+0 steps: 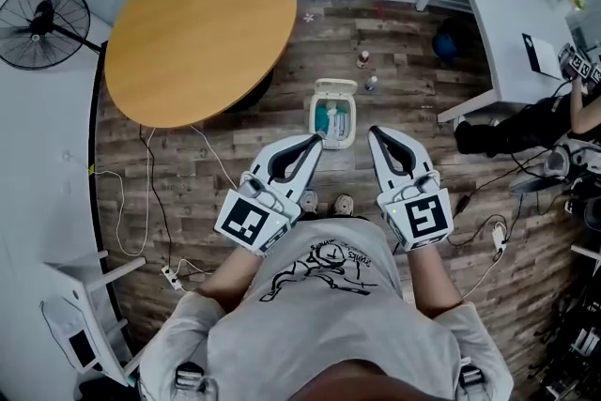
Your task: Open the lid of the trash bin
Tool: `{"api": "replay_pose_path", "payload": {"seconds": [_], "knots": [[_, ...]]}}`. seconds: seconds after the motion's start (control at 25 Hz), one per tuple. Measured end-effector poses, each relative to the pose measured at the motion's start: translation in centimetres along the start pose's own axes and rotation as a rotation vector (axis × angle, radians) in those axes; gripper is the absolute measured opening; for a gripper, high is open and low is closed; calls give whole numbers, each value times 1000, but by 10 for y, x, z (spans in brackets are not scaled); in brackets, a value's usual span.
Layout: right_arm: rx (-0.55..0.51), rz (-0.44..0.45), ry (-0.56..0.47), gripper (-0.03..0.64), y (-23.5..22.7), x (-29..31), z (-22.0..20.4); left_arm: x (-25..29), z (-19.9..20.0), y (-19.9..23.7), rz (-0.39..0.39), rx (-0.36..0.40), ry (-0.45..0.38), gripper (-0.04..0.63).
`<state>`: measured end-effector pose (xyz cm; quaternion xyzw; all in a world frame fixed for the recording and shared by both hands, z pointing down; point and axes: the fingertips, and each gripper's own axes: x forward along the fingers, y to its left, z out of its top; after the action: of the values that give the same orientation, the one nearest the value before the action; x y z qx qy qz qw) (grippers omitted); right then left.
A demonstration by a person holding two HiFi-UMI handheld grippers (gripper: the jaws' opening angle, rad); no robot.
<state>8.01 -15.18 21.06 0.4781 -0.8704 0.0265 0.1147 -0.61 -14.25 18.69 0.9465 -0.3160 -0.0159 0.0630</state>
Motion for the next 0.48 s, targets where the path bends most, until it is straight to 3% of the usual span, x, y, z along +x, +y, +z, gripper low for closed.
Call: {"api": "replay_pose_path", "payload": {"seconds": [0.48], "knots": [[25,-13,-83,6,1,-32,46,-11,42,-13,-3,33,-43,20]]}}
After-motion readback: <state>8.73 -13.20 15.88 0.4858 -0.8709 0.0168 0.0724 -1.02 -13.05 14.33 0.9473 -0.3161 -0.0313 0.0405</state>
